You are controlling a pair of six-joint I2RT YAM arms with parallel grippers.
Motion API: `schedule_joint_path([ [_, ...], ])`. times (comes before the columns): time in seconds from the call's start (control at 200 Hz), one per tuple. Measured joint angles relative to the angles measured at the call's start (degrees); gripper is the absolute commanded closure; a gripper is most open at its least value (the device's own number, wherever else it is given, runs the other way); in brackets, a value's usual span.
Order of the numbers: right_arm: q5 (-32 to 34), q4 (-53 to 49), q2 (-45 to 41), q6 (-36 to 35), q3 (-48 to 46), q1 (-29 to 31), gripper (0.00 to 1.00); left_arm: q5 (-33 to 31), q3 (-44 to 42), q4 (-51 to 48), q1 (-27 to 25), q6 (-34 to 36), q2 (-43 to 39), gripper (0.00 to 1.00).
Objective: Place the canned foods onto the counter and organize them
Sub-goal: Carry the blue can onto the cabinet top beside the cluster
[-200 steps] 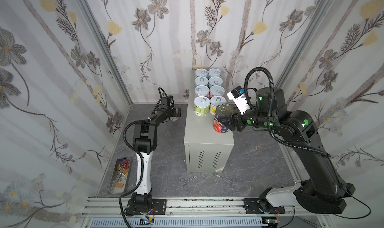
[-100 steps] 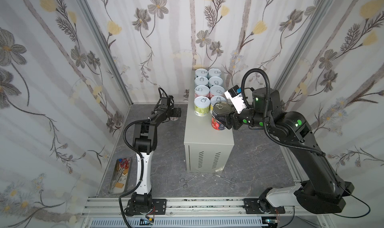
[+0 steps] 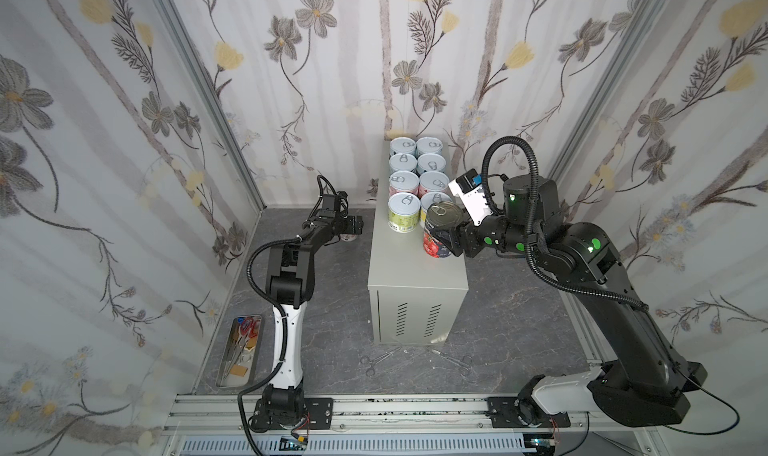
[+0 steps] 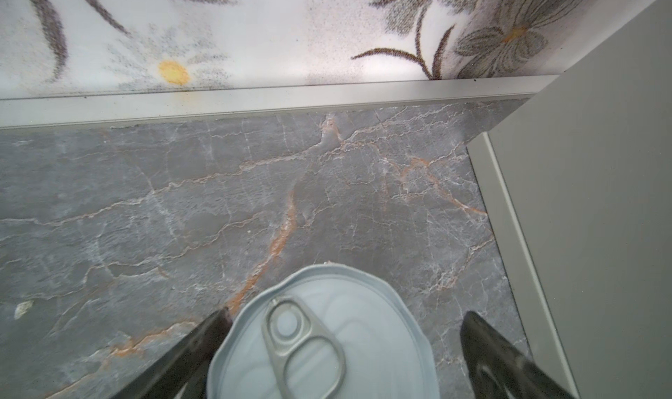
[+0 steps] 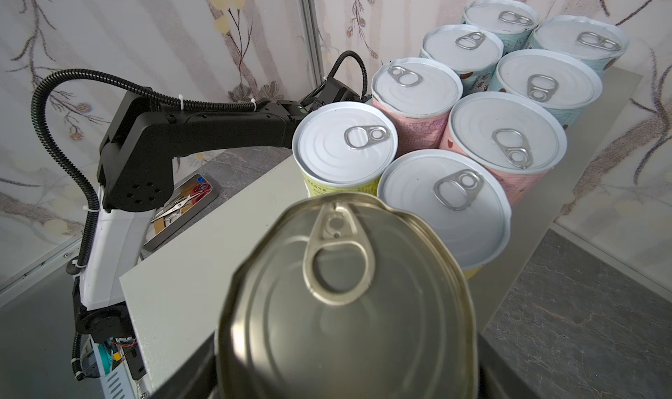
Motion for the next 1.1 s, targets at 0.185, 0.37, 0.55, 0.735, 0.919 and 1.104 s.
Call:
schedule_joint_path([
  [0.185,0.13,0.87,0.35,-0.11,-0.2,0.0,0.67,0.04,0.11,-0.35,0.0,0.02,0.04,0.0],
  [0.37,0.15,1.18,0.42,-0.39,-0.33,0.0,0.67,0.07,0.39,-0.81,0.0,0.02,0.31,0.0],
  [0.55,0.2,1.77,0.33,-0.39,-0.79,0.0,0.63,0.07,0.5,-1.22,0.0,0.02,0.37,0.0],
  [0.735,0.33,2.27,0.33,-0.39,-1.11,0.0,0.55,0.09,0.68,-1.6,0.0,0.02,0.5,0.0],
  [0.919,0.37,2.54,0.07,-0.37,-1.44,0.0,0.36,0.31,0.68,-2.01,-0.02,0.02,0.57,0.0],
  [1.104,0.63,2.6,-0.76,-0.37,-2.25,0.0,0.12,0.46,0.72,-2.05,-0.02,0.02,0.61,0.0],
])
